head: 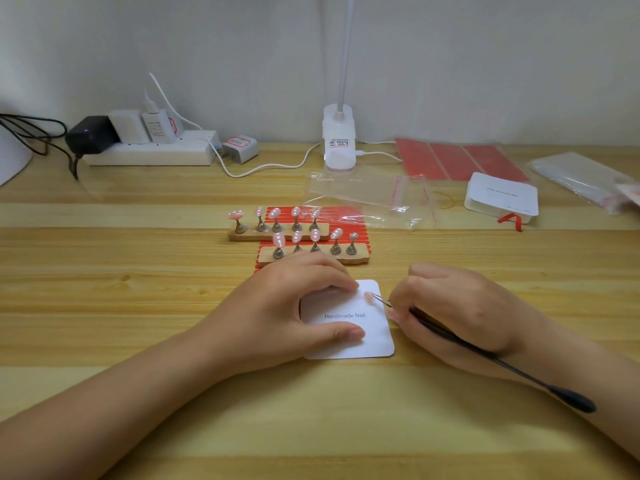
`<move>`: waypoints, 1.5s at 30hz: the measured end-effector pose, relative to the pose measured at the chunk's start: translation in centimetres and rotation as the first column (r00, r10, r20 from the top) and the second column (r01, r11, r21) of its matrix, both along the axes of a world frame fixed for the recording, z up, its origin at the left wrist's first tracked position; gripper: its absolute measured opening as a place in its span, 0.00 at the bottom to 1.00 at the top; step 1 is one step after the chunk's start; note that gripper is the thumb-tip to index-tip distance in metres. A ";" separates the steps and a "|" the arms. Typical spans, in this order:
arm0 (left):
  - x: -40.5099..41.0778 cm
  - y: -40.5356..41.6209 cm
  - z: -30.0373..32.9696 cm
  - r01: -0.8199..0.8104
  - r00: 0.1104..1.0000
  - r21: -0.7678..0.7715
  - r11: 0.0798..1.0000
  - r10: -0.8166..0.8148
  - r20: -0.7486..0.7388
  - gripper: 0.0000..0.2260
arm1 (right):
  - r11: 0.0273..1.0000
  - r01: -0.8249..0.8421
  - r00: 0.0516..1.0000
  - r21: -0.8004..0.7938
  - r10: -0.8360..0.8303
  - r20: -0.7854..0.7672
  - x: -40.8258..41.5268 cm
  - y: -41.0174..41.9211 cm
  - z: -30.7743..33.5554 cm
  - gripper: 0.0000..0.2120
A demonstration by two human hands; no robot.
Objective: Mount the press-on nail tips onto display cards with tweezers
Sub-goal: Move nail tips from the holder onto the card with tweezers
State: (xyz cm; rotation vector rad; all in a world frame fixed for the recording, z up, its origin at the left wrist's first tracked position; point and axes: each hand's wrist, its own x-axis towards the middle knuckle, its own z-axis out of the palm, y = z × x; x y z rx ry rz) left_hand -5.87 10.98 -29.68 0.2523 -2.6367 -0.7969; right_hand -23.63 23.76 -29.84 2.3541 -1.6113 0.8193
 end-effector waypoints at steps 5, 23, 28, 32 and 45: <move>0.0 0.0 0.0 -0.002 1.000 -0.002 1.000 0.002 0.007 0.22 | 1.000 -0.017 1.000 0.015 0.017 -0.014 0.1 0.1 0.3 0.23; -0.1 0.0 0.1 0.007 1.000 -0.018 1.000 -0.006 0.012 0.23 | 0.984 0.063 0.584 0.168 -0.173 0.793 0.1 0.2 0.9 0.06; -0.2 0.1 0.1 0.007 1.000 -0.025 1.000 -0.006 0.014 0.23 | 0.972 0.101 0.854 0.210 -0.193 0.482 0.3 0.1 0.5 0.05; -0.3 0.1 0.1 0.001 1.000 -0.011 1.000 -0.001 0.026 0.22 | 0.951 0.110 0.875 0.290 -0.231 0.426 0.4 -0.3 0.5 0.09; -0.4 0.1 0.0 -0.003 1.000 0.019 1.000 0.002 0.014 0.19 | 0.935 0.041 0.841 0.352 -0.223 0.493 0.5 -0.4 0.8 0.08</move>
